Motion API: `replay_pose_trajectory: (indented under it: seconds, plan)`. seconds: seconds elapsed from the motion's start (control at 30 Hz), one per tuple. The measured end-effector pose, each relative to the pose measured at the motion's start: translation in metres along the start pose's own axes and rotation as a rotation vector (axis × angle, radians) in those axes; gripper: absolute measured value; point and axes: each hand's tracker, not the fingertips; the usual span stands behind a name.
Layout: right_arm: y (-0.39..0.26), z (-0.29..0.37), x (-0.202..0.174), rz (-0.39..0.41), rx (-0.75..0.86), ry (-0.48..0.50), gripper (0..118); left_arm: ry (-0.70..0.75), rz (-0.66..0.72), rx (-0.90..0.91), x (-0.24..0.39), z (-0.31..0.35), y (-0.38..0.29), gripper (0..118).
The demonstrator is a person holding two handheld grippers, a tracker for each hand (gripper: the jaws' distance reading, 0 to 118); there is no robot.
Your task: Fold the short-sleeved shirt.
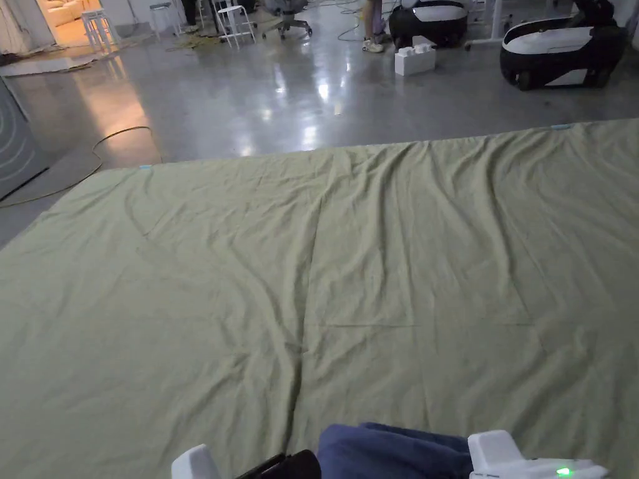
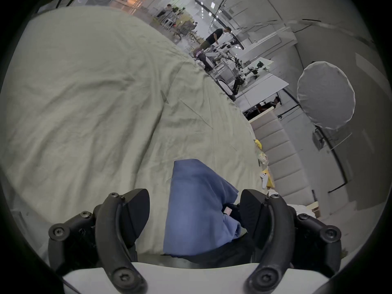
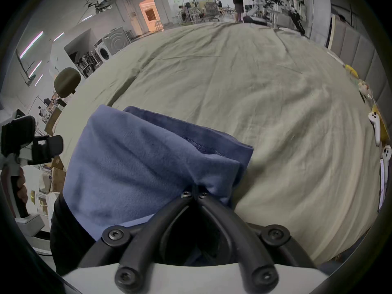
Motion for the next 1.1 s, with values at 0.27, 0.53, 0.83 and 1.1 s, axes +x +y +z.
replay_pose_trajectory:
  seconds: [0.27,0.53,0.83,1.1]
  plan:
    - [0.000,0.001,0.006,-0.009,-0.007,0.035,0,-0.191,0.163,-0.307,-0.031,-0.088,0.010,81]
    - [0.000,0.013,0.008,-0.032,0.012,0.062,0,-0.124,0.044,-0.313,-0.014,-0.093,0.003,29]
    - [-0.002,0.073,-0.033,-0.108,0.241,0.230,0,0.048,0.013,-0.162,-0.071,0.075,0.125,27]
    - [-0.016,0.061,-0.031,-0.236,0.157,0.275,0,0.536,0.062,-0.078,-0.178,0.136,0.230,29]
